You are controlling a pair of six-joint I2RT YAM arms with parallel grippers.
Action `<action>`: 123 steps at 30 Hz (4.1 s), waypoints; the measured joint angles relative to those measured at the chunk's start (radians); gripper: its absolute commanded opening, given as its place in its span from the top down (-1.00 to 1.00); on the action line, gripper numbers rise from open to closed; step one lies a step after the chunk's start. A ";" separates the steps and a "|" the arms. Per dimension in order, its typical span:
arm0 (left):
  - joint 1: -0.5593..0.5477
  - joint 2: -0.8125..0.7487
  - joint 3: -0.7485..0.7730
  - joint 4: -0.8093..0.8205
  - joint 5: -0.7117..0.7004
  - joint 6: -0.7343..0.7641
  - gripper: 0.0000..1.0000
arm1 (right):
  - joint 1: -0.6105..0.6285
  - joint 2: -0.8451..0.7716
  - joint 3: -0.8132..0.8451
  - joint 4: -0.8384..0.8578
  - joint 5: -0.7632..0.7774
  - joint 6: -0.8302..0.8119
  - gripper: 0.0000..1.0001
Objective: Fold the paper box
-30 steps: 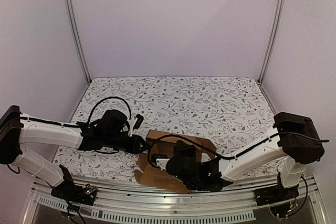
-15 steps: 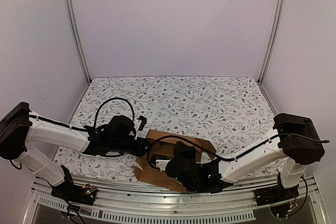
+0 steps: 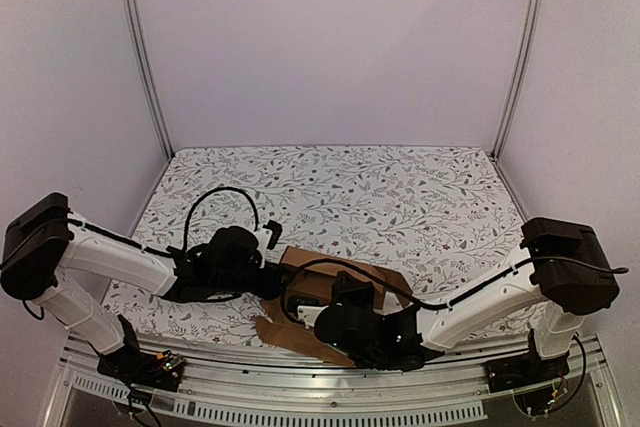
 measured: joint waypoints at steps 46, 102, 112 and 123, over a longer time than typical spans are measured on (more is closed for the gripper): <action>-0.020 0.079 0.183 0.009 -0.071 0.241 1.00 | -0.033 -0.355 0.335 -0.761 -0.404 0.687 -0.54; -0.023 0.384 0.271 0.097 -0.082 0.308 0.69 | -0.467 -0.101 0.125 -0.212 -1.017 1.318 1.00; -0.033 0.402 0.264 0.134 -0.109 0.288 0.64 | -0.467 -0.101 0.111 -0.193 -1.019 1.323 1.00; -0.033 0.409 0.230 0.253 -0.126 0.284 0.44 | -0.467 -0.102 0.106 -0.185 -1.027 1.327 1.00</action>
